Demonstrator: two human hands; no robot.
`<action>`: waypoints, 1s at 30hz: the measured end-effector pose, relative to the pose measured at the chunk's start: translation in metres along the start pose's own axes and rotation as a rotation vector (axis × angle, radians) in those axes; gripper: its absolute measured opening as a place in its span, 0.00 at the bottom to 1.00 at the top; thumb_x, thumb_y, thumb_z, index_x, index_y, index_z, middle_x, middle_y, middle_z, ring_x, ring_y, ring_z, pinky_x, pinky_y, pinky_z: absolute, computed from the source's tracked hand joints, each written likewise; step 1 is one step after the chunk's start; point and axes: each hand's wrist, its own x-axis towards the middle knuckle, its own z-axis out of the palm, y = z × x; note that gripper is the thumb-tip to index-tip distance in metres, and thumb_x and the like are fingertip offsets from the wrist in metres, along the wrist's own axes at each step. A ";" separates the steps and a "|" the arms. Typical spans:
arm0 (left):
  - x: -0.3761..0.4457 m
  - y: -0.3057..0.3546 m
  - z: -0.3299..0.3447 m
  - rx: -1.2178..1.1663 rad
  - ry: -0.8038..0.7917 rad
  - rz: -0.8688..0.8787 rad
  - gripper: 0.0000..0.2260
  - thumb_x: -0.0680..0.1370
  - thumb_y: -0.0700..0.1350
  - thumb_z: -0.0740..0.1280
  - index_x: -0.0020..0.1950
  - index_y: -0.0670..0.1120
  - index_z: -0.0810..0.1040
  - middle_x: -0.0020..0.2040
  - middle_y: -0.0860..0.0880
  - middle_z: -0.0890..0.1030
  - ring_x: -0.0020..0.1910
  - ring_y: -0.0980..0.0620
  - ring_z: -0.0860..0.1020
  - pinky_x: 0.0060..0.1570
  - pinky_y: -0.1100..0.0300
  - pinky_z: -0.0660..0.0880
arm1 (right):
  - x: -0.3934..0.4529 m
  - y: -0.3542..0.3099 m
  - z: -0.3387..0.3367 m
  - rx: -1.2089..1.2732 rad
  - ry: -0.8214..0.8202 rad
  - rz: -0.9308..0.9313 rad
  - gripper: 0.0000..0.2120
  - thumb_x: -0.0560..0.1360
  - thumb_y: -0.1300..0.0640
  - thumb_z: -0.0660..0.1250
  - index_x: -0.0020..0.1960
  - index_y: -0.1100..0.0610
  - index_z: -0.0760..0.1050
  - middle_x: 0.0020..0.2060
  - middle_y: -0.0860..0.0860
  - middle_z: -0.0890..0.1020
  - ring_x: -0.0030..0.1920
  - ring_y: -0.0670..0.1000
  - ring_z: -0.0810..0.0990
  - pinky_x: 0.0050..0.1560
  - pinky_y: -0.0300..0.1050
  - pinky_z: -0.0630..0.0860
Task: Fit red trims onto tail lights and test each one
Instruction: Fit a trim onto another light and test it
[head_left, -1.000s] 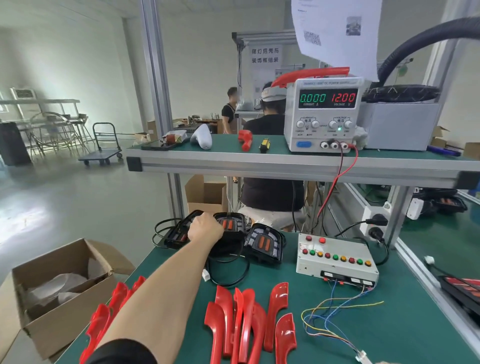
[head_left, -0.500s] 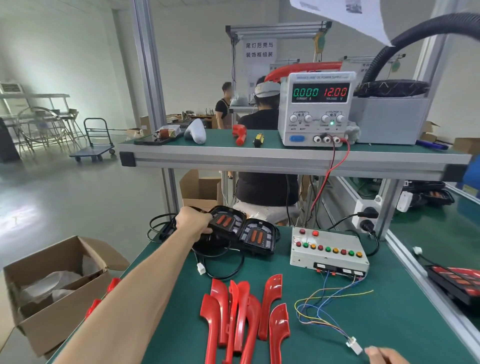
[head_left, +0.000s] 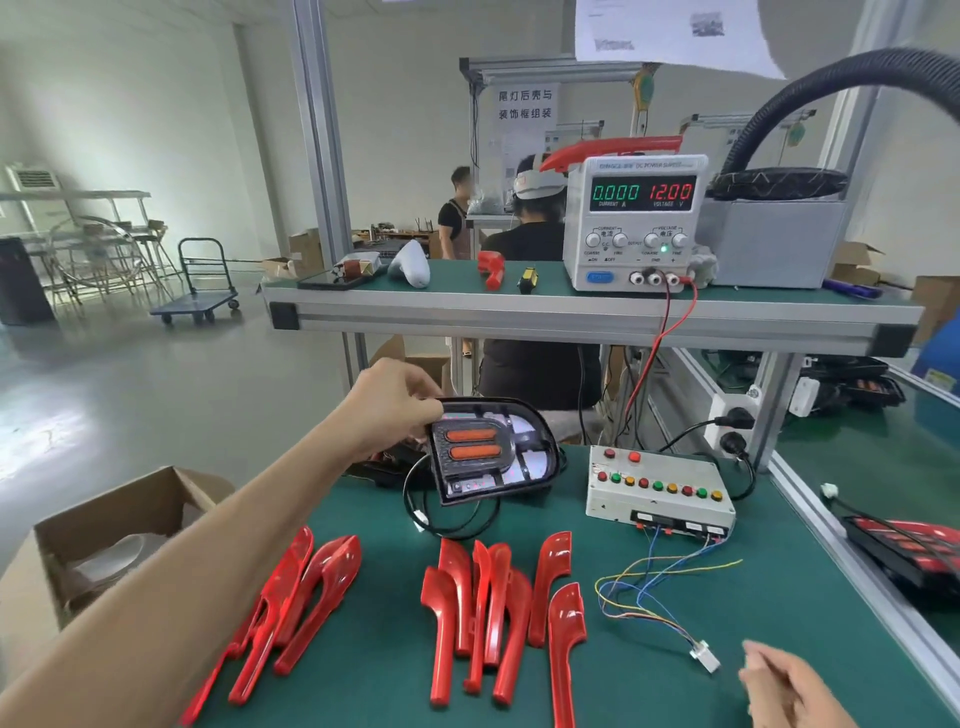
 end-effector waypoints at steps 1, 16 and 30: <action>-0.004 0.009 -0.005 0.042 -0.025 0.075 0.04 0.75 0.41 0.71 0.47 0.47 0.85 0.42 0.50 0.84 0.32 0.55 0.84 0.33 0.63 0.80 | 0.001 -0.008 0.000 0.017 0.015 -0.039 0.10 0.76 0.70 0.69 0.45 0.56 0.82 0.42 0.60 0.84 0.39 0.39 0.80 0.39 0.27 0.72; -0.069 0.109 0.044 0.242 -0.359 0.844 0.12 0.81 0.39 0.66 0.63 0.46 0.82 0.58 0.49 0.75 0.55 0.50 0.76 0.58 0.52 0.74 | 0.017 -0.115 -0.012 -0.095 -0.601 -0.488 0.19 0.81 0.32 0.52 0.54 0.42 0.76 0.41 0.49 0.84 0.42 0.49 0.80 0.49 0.45 0.76; -0.227 0.008 0.163 -0.489 -0.068 -0.074 0.07 0.79 0.42 0.70 0.50 0.54 0.84 0.44 0.56 0.85 0.45 0.57 0.83 0.46 0.68 0.76 | -0.059 -0.021 -0.034 0.194 -0.297 0.336 0.20 0.84 0.49 0.61 0.40 0.49 0.87 0.40 0.43 0.88 0.46 0.44 0.85 0.48 0.42 0.74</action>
